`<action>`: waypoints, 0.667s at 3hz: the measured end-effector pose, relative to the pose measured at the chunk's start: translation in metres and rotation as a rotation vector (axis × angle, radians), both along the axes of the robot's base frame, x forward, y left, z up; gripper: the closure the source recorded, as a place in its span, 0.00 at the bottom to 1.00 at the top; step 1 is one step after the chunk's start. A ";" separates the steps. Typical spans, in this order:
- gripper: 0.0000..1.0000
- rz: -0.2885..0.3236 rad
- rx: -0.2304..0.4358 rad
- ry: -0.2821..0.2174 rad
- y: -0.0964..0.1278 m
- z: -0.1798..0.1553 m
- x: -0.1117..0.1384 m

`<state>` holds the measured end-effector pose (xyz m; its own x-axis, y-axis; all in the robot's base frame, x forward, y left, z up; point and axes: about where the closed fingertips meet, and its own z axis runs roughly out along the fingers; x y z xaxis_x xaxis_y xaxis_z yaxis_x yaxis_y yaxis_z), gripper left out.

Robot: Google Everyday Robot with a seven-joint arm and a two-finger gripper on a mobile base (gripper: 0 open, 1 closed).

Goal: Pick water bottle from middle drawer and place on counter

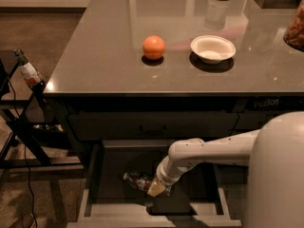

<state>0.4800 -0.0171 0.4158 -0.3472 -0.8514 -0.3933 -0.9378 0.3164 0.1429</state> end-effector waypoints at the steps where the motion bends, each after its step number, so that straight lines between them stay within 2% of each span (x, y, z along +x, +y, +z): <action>1: 1.00 0.004 -0.005 -0.010 -0.008 0.028 -0.006; 2: 1.00 0.014 -0.016 -0.027 -0.015 0.060 -0.010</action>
Offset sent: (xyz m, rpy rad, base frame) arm -0.0126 -0.0256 0.1047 -0.0305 -0.0568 0.0232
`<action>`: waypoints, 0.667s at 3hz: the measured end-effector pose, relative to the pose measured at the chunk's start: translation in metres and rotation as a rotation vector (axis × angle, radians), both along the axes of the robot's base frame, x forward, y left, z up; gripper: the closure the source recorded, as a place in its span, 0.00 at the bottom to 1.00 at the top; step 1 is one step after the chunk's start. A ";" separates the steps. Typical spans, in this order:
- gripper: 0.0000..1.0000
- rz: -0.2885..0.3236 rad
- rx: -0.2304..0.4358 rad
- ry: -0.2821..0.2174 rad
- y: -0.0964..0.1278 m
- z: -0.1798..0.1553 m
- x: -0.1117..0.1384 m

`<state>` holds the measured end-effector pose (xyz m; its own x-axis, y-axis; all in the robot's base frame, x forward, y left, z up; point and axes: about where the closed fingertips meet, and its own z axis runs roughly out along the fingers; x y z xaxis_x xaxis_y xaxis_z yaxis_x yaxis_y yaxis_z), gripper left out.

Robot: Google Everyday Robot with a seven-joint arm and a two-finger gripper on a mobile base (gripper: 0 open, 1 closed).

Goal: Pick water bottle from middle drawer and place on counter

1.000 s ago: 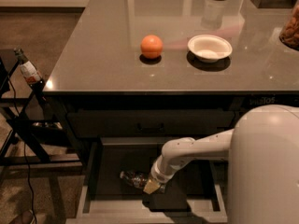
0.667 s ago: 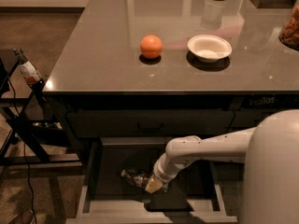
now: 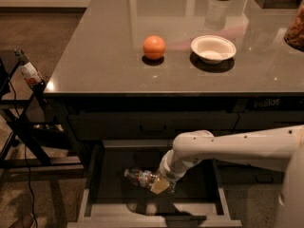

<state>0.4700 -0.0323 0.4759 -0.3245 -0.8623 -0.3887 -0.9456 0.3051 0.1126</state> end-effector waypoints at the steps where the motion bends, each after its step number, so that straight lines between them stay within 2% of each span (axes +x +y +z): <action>1: 1.00 0.024 -0.011 -0.033 -0.011 0.043 -0.010; 2: 1.00 0.027 -0.016 -0.046 -0.014 0.053 -0.009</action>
Offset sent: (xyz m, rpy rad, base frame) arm -0.0096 -0.0107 0.0408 -0.0104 -0.0307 0.0230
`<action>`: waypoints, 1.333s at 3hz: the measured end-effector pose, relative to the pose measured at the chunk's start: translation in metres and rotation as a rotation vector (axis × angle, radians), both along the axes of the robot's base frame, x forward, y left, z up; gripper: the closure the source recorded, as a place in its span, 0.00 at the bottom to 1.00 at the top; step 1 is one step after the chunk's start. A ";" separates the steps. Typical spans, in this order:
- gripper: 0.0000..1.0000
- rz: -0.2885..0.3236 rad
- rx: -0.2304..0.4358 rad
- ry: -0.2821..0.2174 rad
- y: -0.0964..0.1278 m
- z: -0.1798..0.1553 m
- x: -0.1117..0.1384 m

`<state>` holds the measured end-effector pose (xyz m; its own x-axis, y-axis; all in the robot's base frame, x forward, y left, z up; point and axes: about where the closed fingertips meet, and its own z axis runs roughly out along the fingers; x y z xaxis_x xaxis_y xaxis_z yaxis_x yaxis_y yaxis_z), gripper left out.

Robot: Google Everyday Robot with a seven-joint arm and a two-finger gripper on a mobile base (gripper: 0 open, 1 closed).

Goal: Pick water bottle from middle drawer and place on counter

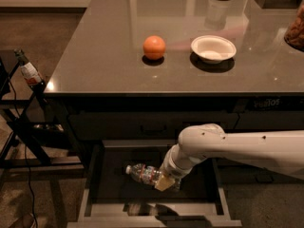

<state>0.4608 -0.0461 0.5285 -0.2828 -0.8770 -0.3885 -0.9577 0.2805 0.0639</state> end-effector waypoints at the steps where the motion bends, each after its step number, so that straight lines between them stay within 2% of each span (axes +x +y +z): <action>1: 1.00 0.014 -0.001 0.001 0.002 0.005 0.002; 4: 1.00 0.116 -0.009 -0.054 0.010 0.113 0.012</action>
Offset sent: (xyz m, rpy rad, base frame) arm 0.0163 0.0086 0.0804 -0.0018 -0.0162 0.0813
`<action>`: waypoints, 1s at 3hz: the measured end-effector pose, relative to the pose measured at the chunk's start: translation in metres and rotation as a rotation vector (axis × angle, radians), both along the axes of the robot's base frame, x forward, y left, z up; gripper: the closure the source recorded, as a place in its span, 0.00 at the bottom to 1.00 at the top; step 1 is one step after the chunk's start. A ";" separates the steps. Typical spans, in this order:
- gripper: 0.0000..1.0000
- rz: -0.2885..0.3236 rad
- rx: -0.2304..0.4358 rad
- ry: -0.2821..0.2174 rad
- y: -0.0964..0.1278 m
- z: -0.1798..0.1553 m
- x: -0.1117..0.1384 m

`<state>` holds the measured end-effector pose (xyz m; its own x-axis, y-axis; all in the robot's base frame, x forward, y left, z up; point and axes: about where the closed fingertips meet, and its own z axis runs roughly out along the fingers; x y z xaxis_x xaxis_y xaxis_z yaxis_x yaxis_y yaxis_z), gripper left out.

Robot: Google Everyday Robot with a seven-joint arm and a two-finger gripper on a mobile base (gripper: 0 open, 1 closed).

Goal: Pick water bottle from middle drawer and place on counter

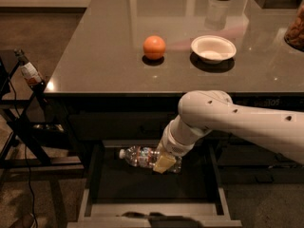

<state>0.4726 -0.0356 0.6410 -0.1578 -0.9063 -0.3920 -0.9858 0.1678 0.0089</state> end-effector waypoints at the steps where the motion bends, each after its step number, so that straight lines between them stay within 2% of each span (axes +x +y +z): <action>1: 1.00 0.000 0.000 0.000 0.000 0.000 0.000; 2: 1.00 -0.026 0.005 -0.043 0.011 0.028 0.007; 3: 1.00 -0.026 -0.024 -0.109 0.028 0.072 0.011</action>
Offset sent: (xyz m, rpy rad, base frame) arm 0.0180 0.0252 0.0698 0.0134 -0.1047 -0.0668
